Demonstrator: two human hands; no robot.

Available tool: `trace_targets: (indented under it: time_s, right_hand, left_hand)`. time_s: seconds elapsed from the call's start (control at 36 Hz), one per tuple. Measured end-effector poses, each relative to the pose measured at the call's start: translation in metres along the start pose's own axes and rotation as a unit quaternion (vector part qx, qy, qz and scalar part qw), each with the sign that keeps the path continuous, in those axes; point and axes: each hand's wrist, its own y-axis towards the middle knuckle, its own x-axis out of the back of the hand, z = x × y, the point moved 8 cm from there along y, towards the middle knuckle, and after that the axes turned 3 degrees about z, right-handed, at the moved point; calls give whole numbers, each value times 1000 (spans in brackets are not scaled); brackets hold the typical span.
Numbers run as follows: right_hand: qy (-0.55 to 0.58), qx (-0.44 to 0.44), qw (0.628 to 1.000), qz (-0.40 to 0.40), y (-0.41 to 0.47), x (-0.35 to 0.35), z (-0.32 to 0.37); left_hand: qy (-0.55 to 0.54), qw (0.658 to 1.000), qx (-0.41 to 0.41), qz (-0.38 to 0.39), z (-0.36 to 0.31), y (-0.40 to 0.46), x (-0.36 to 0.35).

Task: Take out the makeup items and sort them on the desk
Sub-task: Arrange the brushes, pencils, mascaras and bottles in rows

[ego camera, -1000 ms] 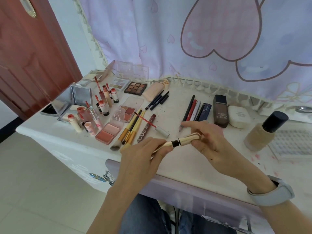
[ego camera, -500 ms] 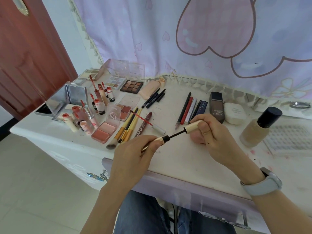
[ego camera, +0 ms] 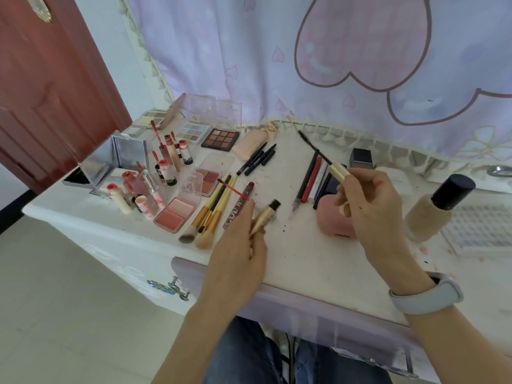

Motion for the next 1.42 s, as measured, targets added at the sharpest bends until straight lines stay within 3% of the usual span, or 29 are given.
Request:
trace_targets:
  time_s: [0.11,0.25,0.36,0.53,0.72,0.92,1.11,1.22,1.42]
  right_hand:
    - [26,-38,999,-21,2,4,-8]
    - [21,-50,998,-19,0,7,-14]
    - [6,-38,999,-5,-4,7,-15]
    - [13,-34,999,0,-7,7,-17]
    - [-1,-32,999,-3,-8,11,-17]
    - [-189,51,980,22,-20,5,-3]
    - [-360,186,912,59,-51,-24,6]
    - [-398,232,886,50,-62,-39,7]
    - [-399,208,891,54,-63,-43,-3]
  left_hand:
    - [4,998,53,-46,-4,-2,-10]
    - [58,996,36,-63,-13,5,-22]
    - [100,984,-20,-145,-24,11,-23]
    - [195,961,-29,-192,-23,20,-33]
    - [250,947,-27,-201,-17,20,-38]
    - [256,947,-59,-184,-18,10,-34]
    - [230,954,-54,-182,-4,1,-21]
    - [213,959,-41,-182,2,-1,-17]
    - [197,962,-24,-187,4,0,-17]
